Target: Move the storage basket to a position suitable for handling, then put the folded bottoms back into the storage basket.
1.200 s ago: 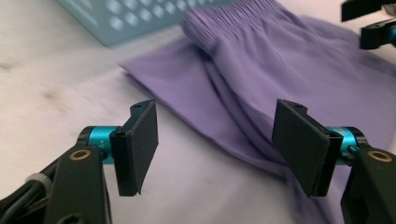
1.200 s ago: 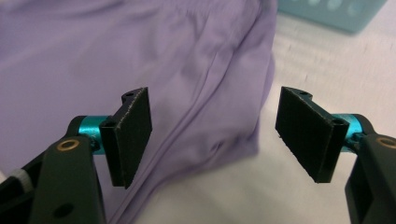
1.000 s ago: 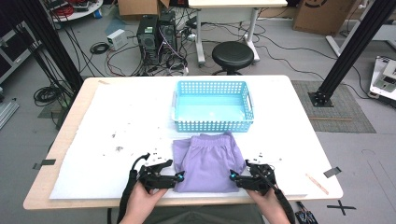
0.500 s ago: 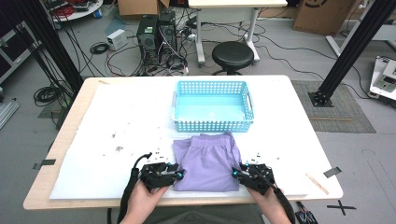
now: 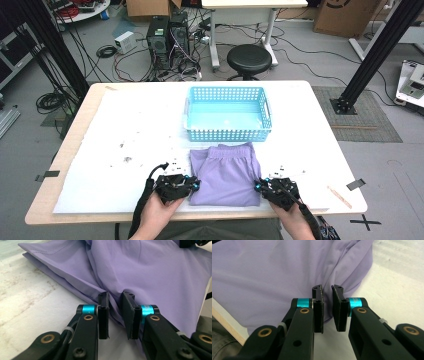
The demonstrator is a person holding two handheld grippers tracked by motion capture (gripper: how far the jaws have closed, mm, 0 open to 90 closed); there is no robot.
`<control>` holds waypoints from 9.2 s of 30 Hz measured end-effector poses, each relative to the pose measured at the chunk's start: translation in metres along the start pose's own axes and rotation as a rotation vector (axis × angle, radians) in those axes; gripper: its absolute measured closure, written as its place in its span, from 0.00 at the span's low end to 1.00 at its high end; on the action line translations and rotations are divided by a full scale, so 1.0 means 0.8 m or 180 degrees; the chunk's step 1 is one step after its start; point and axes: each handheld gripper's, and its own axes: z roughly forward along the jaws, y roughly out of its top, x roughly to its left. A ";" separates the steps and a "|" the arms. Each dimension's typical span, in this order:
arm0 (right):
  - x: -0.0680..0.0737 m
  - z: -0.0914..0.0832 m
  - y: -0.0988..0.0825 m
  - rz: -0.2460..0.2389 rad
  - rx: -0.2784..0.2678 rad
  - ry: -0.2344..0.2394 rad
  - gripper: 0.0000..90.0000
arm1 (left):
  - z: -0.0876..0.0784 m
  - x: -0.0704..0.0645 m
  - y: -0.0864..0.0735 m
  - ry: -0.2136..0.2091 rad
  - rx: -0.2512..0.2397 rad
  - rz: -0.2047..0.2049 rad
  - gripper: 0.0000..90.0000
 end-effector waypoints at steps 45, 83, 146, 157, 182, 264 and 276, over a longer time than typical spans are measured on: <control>-0.077 -0.045 0.016 0.0111 -0.1236 -0.0077 0.25 | -0.068 0.058 0.009 0.0239 -0.1034 0.0606 0.31; -0.042 -0.017 0.011 -0.0213 -0.0847 -0.0087 0.26 | -0.014 0.028 0.002 -0.0143 -0.0332 -0.0341 0.35; -0.008 0.034 0.030 0.0188 0.0021 0.0210 0.55 | 0.025 0.007 0.018 0.0048 -0.0172 -0.0431 0.41; -0.002 0.034 0.031 0.0058 0.0030 0.0083 0.72 | 0.030 0.002 0.024 0.0159 -0.0049 -0.0041 0.58; -0.003 0.030 0.033 -0.0074 -0.0086 0.0177 0.94 | 0.028 0.002 0.030 0.0022 -0.0067 0.0167 0.92; -0.151 0.067 0.267 0.0131 -0.0711 -0.0536 0.54 | 0.041 0.154 0.243 0.1017 -0.0724 0.0445 0.53; -0.146 0.013 0.222 -0.0057 -0.0869 -0.0475 0.47 | -0.027 0.123 0.194 0.0896 -0.0937 0.0808 0.49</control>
